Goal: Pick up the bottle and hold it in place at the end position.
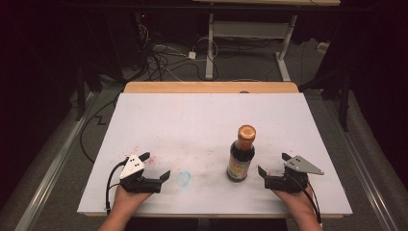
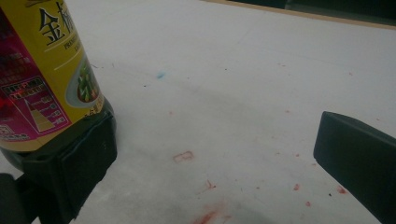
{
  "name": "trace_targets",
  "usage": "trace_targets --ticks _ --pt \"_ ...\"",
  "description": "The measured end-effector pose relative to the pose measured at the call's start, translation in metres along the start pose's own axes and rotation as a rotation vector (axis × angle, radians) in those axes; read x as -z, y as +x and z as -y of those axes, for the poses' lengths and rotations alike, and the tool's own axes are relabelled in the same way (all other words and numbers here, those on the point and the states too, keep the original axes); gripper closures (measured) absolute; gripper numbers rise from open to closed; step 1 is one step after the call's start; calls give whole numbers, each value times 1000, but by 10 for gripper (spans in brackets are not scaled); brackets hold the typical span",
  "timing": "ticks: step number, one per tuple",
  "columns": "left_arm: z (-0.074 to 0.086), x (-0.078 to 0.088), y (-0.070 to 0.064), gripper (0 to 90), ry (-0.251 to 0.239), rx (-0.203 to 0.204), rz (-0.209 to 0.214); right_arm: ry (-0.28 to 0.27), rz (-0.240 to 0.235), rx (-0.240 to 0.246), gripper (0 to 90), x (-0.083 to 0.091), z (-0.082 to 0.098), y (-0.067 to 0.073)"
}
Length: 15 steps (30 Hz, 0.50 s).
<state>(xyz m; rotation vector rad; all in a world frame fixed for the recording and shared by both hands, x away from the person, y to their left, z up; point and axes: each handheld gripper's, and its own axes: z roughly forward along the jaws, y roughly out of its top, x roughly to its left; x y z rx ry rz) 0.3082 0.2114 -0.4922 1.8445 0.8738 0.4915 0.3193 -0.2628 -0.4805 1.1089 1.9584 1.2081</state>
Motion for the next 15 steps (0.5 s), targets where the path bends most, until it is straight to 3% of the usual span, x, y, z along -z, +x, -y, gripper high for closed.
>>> trace_targets --ticks 4,11,15 --pt "0 0 0 0 -3 4 0 -6 1 -6 3 1 0 -1" --pt "0 0 -3 0 3 -25 -11 14 -9 -10 2 1 0 0" --pt "0 -1 -1 0 9 -9 1 20 -33 -28 2 1 -1 -3"
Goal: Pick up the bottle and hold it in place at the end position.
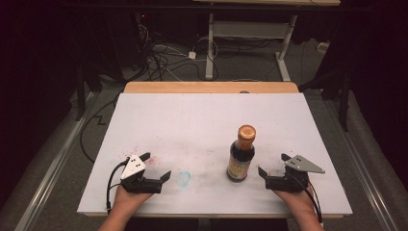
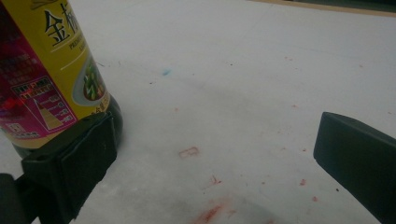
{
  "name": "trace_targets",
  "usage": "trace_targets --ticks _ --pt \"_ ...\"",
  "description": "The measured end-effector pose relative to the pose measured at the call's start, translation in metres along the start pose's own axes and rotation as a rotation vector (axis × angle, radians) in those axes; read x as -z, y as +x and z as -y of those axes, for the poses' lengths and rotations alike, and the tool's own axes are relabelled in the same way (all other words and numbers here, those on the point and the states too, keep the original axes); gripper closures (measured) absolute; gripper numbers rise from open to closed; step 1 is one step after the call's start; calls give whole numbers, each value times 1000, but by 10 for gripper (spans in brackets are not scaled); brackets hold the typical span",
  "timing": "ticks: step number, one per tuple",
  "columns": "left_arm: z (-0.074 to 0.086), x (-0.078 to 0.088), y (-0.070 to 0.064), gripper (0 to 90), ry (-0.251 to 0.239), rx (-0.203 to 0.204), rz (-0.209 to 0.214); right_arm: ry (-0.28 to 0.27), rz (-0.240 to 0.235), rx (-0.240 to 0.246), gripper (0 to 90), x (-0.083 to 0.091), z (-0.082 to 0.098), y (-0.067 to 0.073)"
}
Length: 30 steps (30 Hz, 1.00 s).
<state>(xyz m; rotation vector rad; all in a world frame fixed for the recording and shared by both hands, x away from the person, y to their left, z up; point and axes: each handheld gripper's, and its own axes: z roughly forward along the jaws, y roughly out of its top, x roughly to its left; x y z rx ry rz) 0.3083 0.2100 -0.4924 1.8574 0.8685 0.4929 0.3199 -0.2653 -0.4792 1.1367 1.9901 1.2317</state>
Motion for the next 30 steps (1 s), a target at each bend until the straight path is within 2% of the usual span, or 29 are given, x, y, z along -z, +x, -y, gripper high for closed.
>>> trace_targets --ticks 7,11,16,18,23,29,30 --pt "-1 -2 0 0 19 -14 9 -6 -30 -15 2 3 0 1" --pt "-1 -3 -1 0 31 -19 8 -10 -47 -3 2 4 -1 3" --pt "-1 -1 1 0 15 2 10 -13 -68 -4 2 5 -2 6" --pt "-1 -2 1 0 20 5 13 -20 -81 -5 3 7 -4 6" --pt "-1 -3 -1 0 34 -18 14 -40 -111 -5 4 13 -7 11" --pt "-1 -3 1 0 32 -9 20 -57 -148 -12 3 19 -10 15" --pt "-1 -2 1 0 27 -6 17 -73 -159 -1 3 23 -12 18"
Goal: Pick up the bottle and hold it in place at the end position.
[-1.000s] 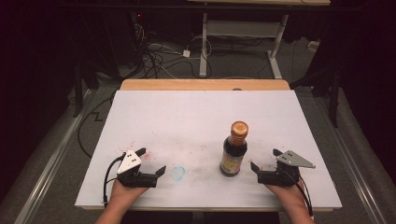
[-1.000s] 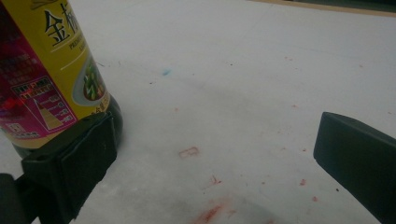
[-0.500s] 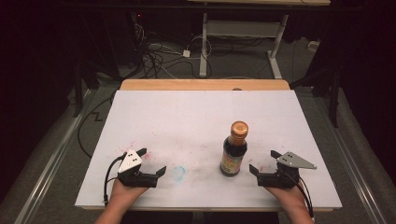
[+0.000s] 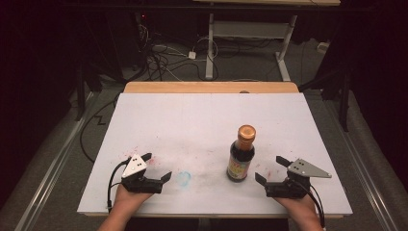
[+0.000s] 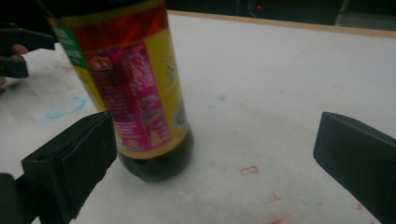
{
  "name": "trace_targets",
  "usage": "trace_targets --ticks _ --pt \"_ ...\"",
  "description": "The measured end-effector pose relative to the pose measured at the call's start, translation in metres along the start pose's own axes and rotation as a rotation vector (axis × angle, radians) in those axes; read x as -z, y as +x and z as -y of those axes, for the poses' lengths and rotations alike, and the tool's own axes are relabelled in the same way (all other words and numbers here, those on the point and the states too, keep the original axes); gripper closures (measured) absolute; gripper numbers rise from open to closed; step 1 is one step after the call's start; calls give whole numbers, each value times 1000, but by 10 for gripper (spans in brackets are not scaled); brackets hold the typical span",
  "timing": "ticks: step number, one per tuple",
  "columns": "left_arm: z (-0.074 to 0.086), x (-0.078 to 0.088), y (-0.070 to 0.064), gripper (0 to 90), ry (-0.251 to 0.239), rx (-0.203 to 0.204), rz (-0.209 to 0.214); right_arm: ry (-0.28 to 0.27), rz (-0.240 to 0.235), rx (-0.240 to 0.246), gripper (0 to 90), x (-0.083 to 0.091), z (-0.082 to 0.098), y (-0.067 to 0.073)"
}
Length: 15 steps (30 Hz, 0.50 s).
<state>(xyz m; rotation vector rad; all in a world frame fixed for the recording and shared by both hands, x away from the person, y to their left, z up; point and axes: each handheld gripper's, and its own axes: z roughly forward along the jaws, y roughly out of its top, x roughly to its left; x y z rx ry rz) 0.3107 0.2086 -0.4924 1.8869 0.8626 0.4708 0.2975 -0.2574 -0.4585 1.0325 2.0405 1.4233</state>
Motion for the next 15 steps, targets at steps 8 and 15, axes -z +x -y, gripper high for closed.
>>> trace_targets --ticks 8,15 --pt "0 0 0 0 -1 3 -2 -15 -66 29 2 2 -9 16" --pt "1 2 0 0 -23 4 -5 -8 -92 42 2 -6 -12 25"
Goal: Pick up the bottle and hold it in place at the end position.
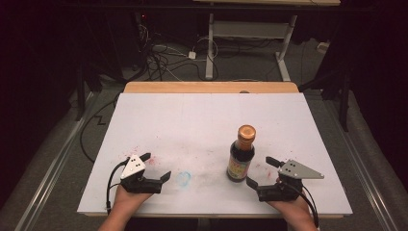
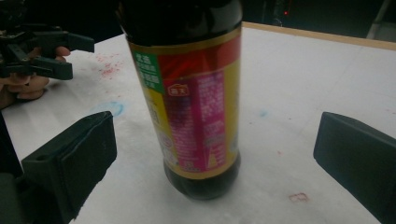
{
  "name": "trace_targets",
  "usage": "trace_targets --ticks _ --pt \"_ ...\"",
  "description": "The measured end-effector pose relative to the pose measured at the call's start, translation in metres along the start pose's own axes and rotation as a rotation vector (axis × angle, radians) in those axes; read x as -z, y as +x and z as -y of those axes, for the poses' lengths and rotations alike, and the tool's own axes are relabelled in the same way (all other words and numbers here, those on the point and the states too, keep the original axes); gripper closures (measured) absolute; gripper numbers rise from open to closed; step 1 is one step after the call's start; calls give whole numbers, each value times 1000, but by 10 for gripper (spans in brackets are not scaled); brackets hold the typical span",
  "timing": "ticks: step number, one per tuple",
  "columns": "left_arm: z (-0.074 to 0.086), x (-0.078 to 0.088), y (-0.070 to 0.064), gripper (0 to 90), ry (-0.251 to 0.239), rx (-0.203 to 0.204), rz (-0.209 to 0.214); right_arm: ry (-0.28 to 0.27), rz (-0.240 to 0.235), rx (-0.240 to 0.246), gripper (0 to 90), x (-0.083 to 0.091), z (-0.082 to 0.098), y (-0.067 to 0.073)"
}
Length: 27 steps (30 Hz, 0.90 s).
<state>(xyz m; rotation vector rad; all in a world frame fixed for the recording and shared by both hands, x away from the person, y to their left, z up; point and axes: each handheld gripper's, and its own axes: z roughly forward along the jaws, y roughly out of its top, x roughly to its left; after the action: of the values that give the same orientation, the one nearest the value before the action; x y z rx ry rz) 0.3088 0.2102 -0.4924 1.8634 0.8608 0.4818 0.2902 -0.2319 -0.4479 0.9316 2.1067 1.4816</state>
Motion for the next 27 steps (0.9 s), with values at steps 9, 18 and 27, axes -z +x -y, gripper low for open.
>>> trace_targets --ticks 9,18,27 --pt "0 -1 0 0 8 -3 5 23 -33 12 17 -18 -5 6" --pt "0 -1 -1 0 5 -5 5 29 -39 20 77 -34 -13 8" --pt "-1 -2 1 0 21 0 17 22 -53 29 249 -46 -17 5"
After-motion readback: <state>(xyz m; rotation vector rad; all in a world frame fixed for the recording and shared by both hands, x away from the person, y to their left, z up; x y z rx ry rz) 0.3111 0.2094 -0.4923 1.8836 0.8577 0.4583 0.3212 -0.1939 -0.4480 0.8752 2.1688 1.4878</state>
